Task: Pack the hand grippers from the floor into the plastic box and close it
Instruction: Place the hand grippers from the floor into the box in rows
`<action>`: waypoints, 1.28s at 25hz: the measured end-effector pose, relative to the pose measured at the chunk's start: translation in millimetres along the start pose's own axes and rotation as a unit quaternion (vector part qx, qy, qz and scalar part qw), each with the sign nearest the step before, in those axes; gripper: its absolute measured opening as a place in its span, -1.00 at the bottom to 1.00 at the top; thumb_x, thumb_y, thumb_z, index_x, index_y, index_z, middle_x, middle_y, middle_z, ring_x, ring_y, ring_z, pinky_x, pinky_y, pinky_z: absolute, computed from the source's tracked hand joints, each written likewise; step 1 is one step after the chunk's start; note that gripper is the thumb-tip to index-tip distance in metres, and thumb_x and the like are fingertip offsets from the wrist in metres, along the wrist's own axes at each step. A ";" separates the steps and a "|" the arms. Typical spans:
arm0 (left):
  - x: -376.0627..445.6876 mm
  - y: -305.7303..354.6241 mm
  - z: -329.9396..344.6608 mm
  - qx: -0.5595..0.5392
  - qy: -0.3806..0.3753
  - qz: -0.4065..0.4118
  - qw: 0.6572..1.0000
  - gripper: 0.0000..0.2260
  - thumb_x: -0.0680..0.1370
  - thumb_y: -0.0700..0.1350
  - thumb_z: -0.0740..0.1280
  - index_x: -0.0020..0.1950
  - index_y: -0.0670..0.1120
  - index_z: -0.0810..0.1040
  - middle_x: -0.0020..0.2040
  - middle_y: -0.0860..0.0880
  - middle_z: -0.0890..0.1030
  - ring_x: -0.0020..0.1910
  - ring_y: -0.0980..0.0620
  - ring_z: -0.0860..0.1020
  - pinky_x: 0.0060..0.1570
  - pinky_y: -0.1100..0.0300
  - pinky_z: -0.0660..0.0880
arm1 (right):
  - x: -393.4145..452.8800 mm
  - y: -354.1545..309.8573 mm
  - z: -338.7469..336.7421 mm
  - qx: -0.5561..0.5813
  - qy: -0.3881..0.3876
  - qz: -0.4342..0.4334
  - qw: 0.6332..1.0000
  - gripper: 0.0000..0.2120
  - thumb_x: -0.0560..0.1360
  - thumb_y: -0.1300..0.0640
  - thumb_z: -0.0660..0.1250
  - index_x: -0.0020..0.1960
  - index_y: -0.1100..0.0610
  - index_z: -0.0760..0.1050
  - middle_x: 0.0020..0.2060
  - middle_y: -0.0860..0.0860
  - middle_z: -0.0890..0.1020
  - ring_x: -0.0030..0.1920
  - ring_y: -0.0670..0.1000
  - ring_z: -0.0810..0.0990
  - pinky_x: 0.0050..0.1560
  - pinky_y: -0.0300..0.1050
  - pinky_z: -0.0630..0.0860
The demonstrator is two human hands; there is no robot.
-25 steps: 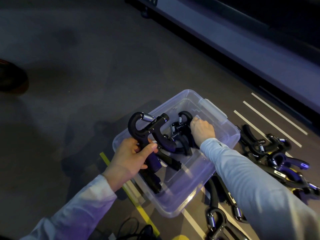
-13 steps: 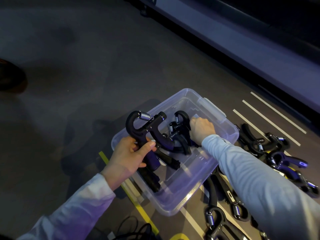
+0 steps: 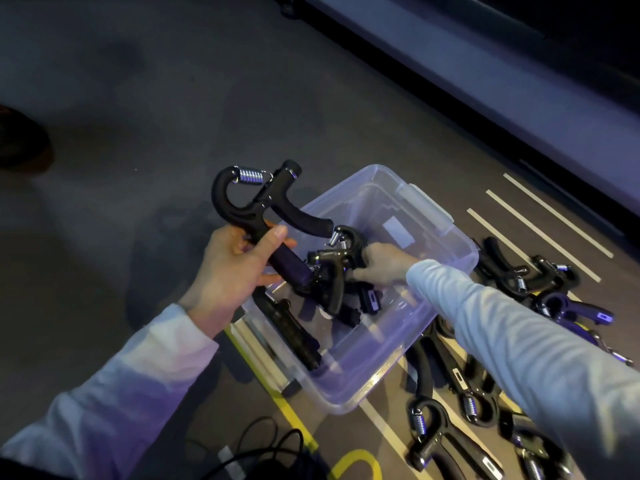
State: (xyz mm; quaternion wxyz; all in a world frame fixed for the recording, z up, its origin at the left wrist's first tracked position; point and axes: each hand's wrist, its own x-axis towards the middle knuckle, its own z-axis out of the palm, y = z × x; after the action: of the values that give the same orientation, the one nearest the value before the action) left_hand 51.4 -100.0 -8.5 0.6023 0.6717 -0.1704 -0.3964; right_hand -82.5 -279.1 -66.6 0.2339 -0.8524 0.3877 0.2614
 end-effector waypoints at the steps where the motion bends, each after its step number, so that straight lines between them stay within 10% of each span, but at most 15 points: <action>1: -0.1 2.4 -0.9 -0.006 0.003 0.004 1.000 -0.95 0.54 -0.15 0.29 -0.11 -0.07 0.52 -0.18 -0.04 0.67 -0.23 0.09 0.65 -0.40 0.24 0.55 | 1.7 -5.7 6.6 0.009 -0.025 -0.003 1.000 -0.74 0.48 -0.01 0.28 -0.25 0.17 0.43 -0.17 0.12 0.58 -0.10 0.10 0.56 -0.12 -0.18 0.41; 10: -1.3 14.4 -4.1 -0.027 0.017 0.021 0.999 -0.83 0.54 -0.12 0.29 0.05 -0.19 0.50 -0.12 -0.09 0.67 -0.20 0.05 0.66 -0.37 0.25 0.55 | -1.6 -60.7 62.3 0.342 -0.241 0.029 0.908 -0.88 0.48 0.42 0.15 -0.10 0.29 0.44 -0.31 0.19 0.49 -0.52 -0.01 0.56 -0.45 -0.19 0.58; 13: -2.0 12.0 -3.4 -0.026 0.006 0.017 1.000 -0.82 0.54 -0.10 0.29 0.06 -0.18 0.51 -0.13 -0.06 0.68 -0.17 0.05 0.66 -0.36 0.24 0.55 | 3.0 -63.8 69.8 0.308 -0.218 0.004 0.926 -0.87 0.43 0.35 0.32 -0.02 0.29 0.49 -0.17 0.20 0.62 -0.19 0.13 0.64 -0.08 0.02 0.62; 16: -1.6 11.2 -3.3 -0.018 -0.001 0.014 1.000 -0.84 0.53 -0.09 0.29 0.04 -0.15 0.51 -0.12 -0.05 0.69 -0.15 0.02 0.66 -0.33 0.21 0.57 | -3.9 -69.1 76.7 0.281 -0.143 0.005 0.949 -0.86 0.41 0.35 0.35 -0.26 0.19 0.46 -0.43 0.03 0.56 -0.51 -0.10 0.55 -0.53 -0.32 0.47; 22: -5.0 10.5 -0.5 -0.013 -0.005 0.018 1.000 -0.82 0.52 -0.09 0.31 0.05 -0.16 0.51 -0.11 -0.09 0.68 -0.13 0.01 0.66 -0.31 0.19 0.58 | 5.4 -77.3 95.0 0.115 -0.033 -0.001 0.993 -0.62 0.42 0.11 0.42 0.19 0.23 0.52 0.16 0.18 0.59 0.22 0.17 0.54 0.20 -0.12 0.45; 32: -7.6 10.3 2.9 -0.009 -0.019 0.019 1.000 -0.87 0.52 -0.11 0.31 0.01 -0.14 0.52 -0.12 -0.08 0.68 -0.13 0.03 0.66 -0.33 0.20 0.58 | 3.5 -72.2 79.8 0.064 -0.110 -0.010 0.992 -0.77 0.54 0.24 0.23 0.10 0.36 0.51 -0.07 0.22 0.59 -0.05 0.10 0.48 -0.09 -0.20 0.31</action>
State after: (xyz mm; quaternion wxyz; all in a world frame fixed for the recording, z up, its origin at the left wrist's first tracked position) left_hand 47.0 -98.7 3.8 0.6122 0.6552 -0.1910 -0.3993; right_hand -45.1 -190.4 -114.8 0.3314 -0.8056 0.3672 0.3261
